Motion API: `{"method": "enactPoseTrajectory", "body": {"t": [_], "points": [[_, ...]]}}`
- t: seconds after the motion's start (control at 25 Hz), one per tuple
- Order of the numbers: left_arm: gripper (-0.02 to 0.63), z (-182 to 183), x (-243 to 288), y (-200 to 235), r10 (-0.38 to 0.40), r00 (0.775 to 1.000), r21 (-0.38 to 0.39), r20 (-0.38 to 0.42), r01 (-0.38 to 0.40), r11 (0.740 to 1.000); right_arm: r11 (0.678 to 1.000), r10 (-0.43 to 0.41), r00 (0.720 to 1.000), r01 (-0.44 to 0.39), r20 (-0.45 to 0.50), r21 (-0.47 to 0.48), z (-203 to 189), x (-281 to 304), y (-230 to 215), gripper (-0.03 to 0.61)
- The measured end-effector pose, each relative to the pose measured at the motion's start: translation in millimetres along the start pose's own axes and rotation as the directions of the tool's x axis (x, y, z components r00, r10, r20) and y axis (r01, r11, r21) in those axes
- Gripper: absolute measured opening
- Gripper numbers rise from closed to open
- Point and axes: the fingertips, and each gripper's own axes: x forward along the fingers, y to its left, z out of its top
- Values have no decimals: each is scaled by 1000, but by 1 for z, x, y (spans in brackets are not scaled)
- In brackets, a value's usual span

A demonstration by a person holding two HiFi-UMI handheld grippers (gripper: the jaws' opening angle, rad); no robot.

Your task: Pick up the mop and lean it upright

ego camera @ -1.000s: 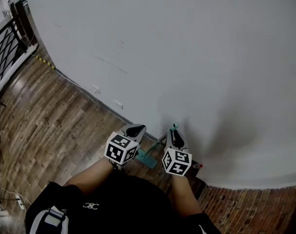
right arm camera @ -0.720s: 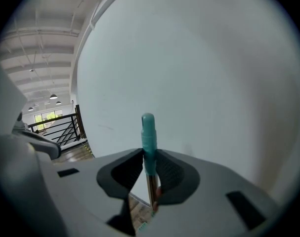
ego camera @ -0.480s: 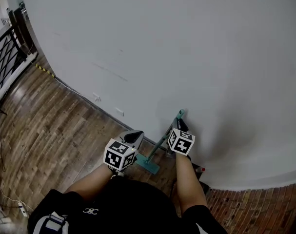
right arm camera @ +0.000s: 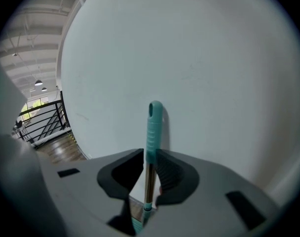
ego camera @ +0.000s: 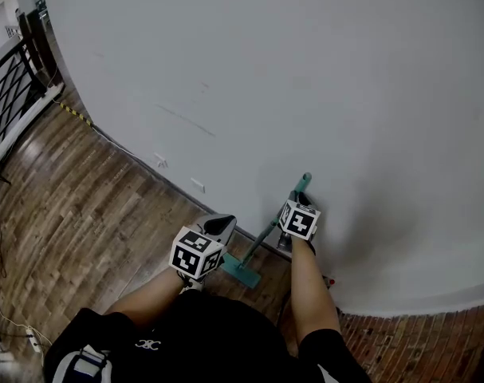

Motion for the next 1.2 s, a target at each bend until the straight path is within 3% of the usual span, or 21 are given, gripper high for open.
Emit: {"method": "enactPoseTrajectory", "body": {"t": [0.12, 0.2, 0.4, 0.72, 0.88, 1.0, 1.2], "points": [[-5, 0, -2, 1, 0, 1000, -1, -4, 0, 1000, 1000, 0, 999, 0, 44, -6, 0, -6, 1, 137], [-5, -1, -1, 2, -3, 1000, -3, -8, 3, 1000, 1000, 9, 997, -10, 77, 13, 4, -13, 4, 136], [-5, -4, 7, -5, -23, 1000, -3, -13, 23, 1000, 999, 20, 986, -27, 165, 42, 18, -53, 7, 15], [-5, -2, 22, -29, -77, 997, 16, -20, 78, 997, 990, 66, 950, -100, 304, 96, 34, -151, 2, 14], [-5, -1, 33, -41, -102, 994, 27, -27, 103, 994, 990, 43, 950, -82, 310, 113, 16, -187, -13, 14], [-5, -1, 39, -48, -121, 992, 41, -38, 123, 992, 981, 45, 958, -96, 284, 170, -3, -191, -19, 14], [-5, 4, 45, -60, -144, 989, 62, -40, 146, 987, 981, 14, 962, -66, 273, 184, -11, -196, -30, 14]]}}
